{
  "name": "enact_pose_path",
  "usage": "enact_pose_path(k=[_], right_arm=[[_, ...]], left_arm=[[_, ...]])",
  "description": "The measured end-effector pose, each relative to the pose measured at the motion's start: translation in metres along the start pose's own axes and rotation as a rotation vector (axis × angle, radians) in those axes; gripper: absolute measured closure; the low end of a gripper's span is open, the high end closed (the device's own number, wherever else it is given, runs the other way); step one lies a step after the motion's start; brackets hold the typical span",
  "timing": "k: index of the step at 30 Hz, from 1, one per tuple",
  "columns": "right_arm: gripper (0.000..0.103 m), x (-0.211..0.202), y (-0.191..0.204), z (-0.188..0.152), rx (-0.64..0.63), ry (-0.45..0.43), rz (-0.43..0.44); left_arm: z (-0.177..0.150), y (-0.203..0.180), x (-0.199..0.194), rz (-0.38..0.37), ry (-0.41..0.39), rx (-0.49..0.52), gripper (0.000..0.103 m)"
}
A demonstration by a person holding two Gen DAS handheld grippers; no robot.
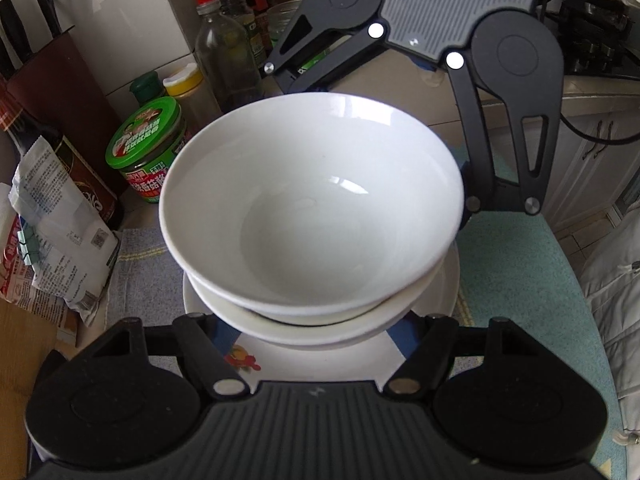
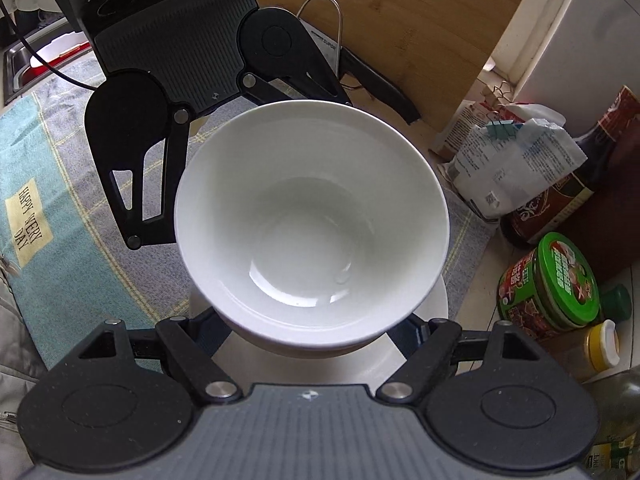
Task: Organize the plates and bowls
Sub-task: 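Lift the bowl stack with both tools and carry it onto the plate stack, then open both tools and pull them back from the bowls on the plates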
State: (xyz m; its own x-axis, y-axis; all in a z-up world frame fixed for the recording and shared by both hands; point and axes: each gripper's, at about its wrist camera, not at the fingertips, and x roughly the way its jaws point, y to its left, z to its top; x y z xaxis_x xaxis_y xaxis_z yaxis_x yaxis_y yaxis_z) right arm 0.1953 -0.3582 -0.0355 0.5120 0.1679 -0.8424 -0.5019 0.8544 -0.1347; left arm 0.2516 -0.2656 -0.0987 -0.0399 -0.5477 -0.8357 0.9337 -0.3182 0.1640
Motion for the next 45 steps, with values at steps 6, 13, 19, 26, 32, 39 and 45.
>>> enact_pose_path(k=[6, 13, 19, 26, 32, 39, 45], right_arm=[[0.017, 0.012, -0.009, -0.007, 0.014, 0.019, 0.016], [0.017, 0.021, -0.016, -0.006, 0.028, 0.031, 0.036], [0.014, 0.023, -0.017, -0.007, 0.032, 0.021, 0.021], [0.0, 0.012, -0.009, -0.006, 0.022, -0.01, -0.006], [0.0, 0.007, -0.001, -0.014, 0.032, -0.007, -0.031], [0.0, 0.0, 0.022, -0.008, 0.114, 0.046, -0.096], [0.0, -0.013, 0.074, 0.006, 0.259, 0.088, -0.214]], left_arm=[[0.001, 0.009, 0.016, -0.018, 0.014, -0.021, 0.029], [-0.002, 0.011, 0.021, -0.035, 0.022, -0.045, 0.029], [-0.003, 0.017, 0.025, -0.055, 0.024, -0.094, 0.029], [-0.011, 0.009, 0.012, 0.016, -0.027, -0.135, 0.005], [-0.037, 0.0, -0.025, 0.255, -0.078, -0.318, 0.005], [-0.084, -0.025, -0.091, 0.46, -0.219, -0.652, 0.002], [-0.098, -0.062, -0.13, 0.644, -0.227, -0.789, 0.001]])
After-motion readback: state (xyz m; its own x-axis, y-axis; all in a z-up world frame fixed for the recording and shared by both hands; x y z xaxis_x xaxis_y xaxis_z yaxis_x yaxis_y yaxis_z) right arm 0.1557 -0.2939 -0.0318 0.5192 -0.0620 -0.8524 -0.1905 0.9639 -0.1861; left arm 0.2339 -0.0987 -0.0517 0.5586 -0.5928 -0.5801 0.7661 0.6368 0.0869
